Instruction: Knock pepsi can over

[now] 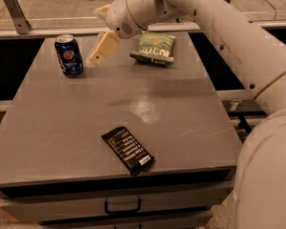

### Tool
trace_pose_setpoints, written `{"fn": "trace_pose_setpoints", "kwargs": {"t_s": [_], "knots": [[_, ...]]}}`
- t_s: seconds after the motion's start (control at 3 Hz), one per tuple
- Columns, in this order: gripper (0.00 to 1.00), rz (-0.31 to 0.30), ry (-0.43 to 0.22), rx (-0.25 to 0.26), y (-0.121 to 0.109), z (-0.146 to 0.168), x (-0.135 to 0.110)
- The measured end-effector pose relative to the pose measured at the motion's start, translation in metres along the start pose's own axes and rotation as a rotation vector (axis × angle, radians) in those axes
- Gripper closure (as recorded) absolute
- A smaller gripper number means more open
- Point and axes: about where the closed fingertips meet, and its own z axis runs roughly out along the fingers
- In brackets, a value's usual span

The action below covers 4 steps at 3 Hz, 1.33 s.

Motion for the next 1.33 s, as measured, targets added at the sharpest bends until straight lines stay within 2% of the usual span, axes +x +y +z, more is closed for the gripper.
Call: {"fn": "trace_pose_setpoints", "kwargs": {"t_s": [0.33, 0.67, 1.0, 1.33], "knots": [[0.00, 0.031, -0.058, -0.018, -0.009, 0.043, -0.017], [0.00, 0.088, -0.044, 0.006, -0.013, 0.074, -0.015], [0.00, 0.158, -0.023, 0.042, -0.022, 0.095, -0.001], [0.18, 0.214, -0.008, 0.043, -0.028, 0.115, 0.010]]}}
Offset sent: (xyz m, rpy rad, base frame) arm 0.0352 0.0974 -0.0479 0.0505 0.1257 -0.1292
